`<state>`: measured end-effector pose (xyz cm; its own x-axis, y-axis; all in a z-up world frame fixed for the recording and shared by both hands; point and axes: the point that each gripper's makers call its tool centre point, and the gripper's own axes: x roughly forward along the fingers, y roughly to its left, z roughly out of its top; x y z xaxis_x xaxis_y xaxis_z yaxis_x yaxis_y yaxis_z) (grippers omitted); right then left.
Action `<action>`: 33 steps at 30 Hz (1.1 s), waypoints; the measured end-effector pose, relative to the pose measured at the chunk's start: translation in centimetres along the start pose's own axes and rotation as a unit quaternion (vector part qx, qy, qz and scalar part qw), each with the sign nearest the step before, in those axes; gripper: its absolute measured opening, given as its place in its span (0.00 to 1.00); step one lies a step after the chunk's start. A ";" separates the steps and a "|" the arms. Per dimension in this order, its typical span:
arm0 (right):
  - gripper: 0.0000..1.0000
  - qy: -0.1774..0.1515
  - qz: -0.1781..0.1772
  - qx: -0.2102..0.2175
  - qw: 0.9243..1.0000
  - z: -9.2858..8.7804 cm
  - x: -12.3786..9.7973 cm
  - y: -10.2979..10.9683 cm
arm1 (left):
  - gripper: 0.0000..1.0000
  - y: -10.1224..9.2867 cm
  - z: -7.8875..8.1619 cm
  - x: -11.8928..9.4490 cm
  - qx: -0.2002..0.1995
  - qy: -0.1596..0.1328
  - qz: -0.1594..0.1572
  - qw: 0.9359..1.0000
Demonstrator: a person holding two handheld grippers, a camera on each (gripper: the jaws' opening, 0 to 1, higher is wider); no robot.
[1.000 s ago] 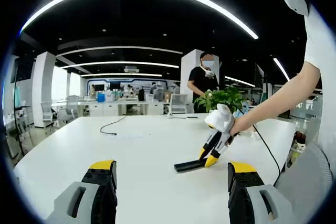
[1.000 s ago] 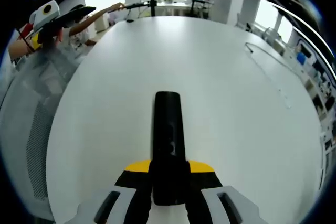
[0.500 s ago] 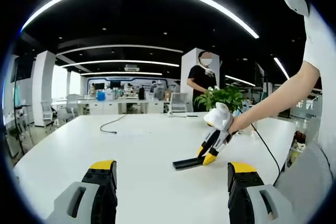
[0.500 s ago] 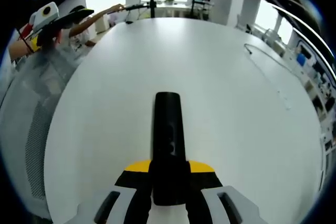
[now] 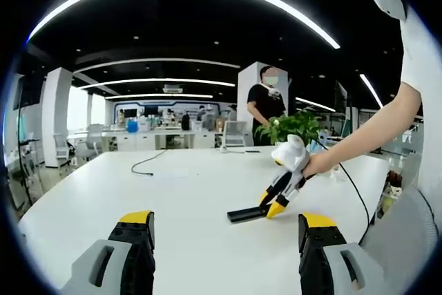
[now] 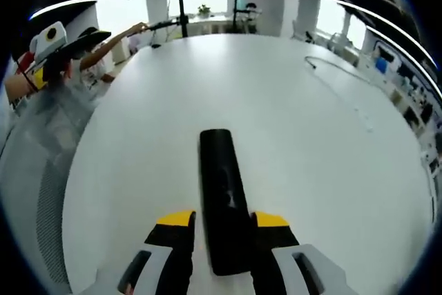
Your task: Press the specified remote control buttons in sequence, fully releasing each button before pressing the next.
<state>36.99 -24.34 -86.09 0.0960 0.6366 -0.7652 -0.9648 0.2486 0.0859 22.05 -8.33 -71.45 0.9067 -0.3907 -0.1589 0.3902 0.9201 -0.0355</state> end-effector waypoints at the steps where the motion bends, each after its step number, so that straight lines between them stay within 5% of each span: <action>1: 0.33 -0.008 0.000 0.016 1.000 0.2 0.0 0.0 | 0.89 0.0 0.0 0.0 -0.001 -0.001 0.000 1.000; 6: 0.43 -0.047 -0.019 0.123 0.991 1.0 -0.1 -0.6 | 0.89 -0.1 0.0 0.0 -0.002 0.000 -0.002 1.000; 14: 0.65 -0.064 -0.056 0.137 0.987 0.9 -0.8 -0.8 | 0.89 0.0 0.0 0.1 -0.003 0.000 -0.003 1.000; 24: 0.90 -0.120 -0.137 0.142 0.973 2.1 -3.7 -1.6 | 0.89 -0.1 -0.1 0.2 -0.003 0.004 -0.005 1.000; 33: 0.99 -0.156 -0.172 0.140 0.963 3.7 -6.5 -1.0 | 0.89 -0.2 -0.1 0.2 -0.004 0.004 -0.007 1.000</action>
<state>38.27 -26.02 -78.78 0.5085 0.6586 -0.5547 -0.7630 0.6432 0.0644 22.16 -8.56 -71.60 0.8998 -0.4030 -0.1671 0.4013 0.9148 -0.0453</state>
